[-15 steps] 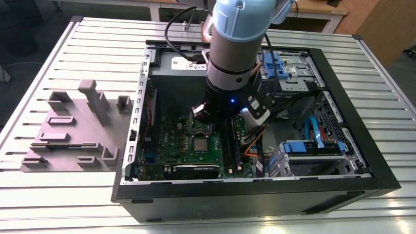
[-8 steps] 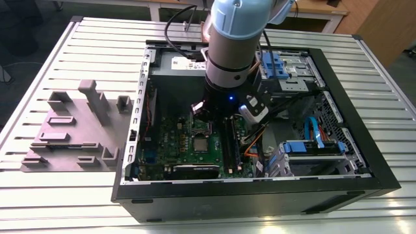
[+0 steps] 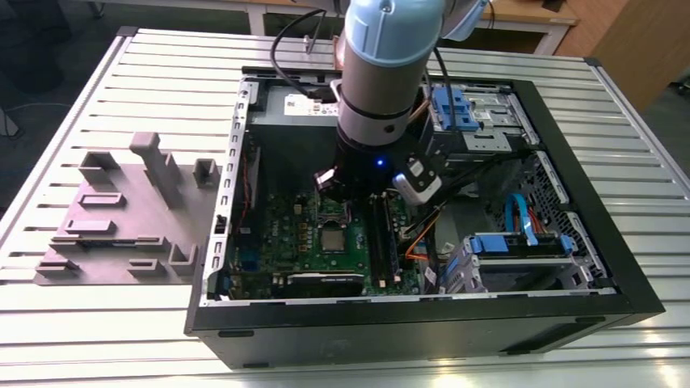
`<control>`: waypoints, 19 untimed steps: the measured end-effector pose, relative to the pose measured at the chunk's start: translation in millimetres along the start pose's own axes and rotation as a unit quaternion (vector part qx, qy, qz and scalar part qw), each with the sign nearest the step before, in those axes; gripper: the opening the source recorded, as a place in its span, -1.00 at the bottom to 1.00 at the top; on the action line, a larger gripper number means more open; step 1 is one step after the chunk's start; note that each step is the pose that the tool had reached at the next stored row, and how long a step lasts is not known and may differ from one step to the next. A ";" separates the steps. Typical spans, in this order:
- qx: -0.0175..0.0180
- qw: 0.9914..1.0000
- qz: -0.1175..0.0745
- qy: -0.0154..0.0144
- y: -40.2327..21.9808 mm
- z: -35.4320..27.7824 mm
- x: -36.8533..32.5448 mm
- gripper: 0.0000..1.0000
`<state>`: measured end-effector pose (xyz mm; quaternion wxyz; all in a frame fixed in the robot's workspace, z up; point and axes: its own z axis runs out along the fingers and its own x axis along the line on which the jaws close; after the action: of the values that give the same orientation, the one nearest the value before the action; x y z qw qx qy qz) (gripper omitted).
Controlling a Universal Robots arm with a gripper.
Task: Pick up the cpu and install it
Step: 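Close the cpu cover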
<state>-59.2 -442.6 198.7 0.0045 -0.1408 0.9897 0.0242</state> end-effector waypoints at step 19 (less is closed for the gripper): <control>0.000 1.000 0.000 -0.005 -0.1 -3.8 5.5 -0.80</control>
<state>-64.5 -444.4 202.4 0.0096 -0.1408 0.9897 0.0254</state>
